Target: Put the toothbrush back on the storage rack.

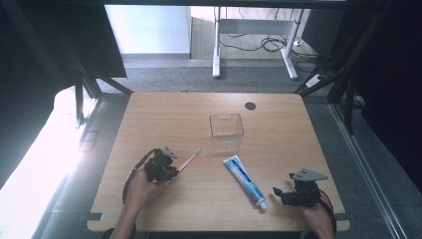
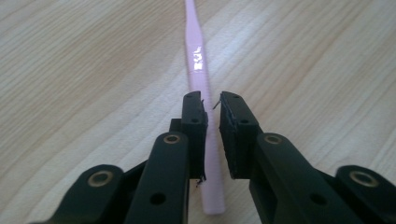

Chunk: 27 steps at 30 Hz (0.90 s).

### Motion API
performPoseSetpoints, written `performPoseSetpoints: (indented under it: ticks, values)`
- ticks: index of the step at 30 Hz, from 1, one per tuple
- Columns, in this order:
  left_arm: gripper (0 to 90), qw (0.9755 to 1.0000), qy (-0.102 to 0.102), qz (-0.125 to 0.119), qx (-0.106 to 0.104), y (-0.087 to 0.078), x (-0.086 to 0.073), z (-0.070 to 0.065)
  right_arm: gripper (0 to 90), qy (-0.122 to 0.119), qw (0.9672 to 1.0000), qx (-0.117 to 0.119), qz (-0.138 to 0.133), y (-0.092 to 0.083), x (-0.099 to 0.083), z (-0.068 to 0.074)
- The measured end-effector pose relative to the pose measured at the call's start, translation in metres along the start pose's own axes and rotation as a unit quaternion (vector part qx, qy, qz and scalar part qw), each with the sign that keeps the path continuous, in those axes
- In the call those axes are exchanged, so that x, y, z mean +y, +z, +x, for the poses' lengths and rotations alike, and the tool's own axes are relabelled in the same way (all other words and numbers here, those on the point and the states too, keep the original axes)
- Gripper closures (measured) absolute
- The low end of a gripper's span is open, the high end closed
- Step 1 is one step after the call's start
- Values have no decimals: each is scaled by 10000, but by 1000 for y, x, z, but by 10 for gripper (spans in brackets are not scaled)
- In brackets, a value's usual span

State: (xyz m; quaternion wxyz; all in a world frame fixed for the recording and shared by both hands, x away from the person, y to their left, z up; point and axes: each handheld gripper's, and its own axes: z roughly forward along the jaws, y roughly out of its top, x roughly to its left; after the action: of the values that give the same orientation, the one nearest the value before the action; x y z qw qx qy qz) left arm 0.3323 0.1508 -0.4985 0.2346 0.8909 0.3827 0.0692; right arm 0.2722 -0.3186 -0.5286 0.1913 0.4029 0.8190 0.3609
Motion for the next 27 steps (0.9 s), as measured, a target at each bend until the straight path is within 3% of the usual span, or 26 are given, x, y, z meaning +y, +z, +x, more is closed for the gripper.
performPoseSetpoints:
  ticks: [9, 14, 27]
  values:
    - [744, 9991, 7, 424, -24, 6, 21, 8, 145, 0, 10000, 8, 8, 0, 0, -1]
    - [722, 9973, 128, 717, -8, 14, 36, 7, 145, -4, 10000, 8, -3, 0, 0, -1]
    - [710, 9941, 52, 1081, -40, 30, 54, 7, 145, -8, 10000, 7, 0, 0, 0, -2]
